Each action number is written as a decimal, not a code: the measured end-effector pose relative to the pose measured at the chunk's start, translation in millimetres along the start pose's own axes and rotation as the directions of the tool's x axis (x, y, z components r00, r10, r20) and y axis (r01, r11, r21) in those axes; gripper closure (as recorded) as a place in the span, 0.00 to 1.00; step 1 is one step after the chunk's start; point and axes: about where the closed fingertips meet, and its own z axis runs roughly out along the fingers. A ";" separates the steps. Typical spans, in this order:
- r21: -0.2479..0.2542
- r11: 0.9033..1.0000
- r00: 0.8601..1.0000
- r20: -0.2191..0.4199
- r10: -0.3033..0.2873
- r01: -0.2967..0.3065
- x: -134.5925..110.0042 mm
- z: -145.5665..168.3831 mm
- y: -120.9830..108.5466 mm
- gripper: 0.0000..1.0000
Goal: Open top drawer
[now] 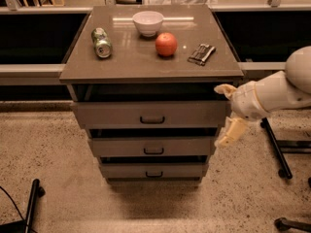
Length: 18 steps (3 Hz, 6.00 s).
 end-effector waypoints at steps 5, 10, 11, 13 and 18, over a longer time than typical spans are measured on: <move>-0.088 0.996 0.993 0.114 0.001 0.009 32.3 129.4 -81.1 0.37; -0.149 0.983 0.993 0.052 -0.102 0.108 32.7 91.0 -21.0 0.37; -0.149 0.983 0.993 0.052 -0.102 0.108 32.7 91.1 -21.0 0.06; -0.214 0.972 0.995 0.043 -0.087 0.094 38.8 100.8 -12.0 0.00; -0.459 0.857 0.940 -0.120 -0.321 0.234 -26.5 50.6 54.9 0.57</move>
Offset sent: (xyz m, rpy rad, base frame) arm 0.1206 0.0445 -0.0801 0.0988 -0.0247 0.0900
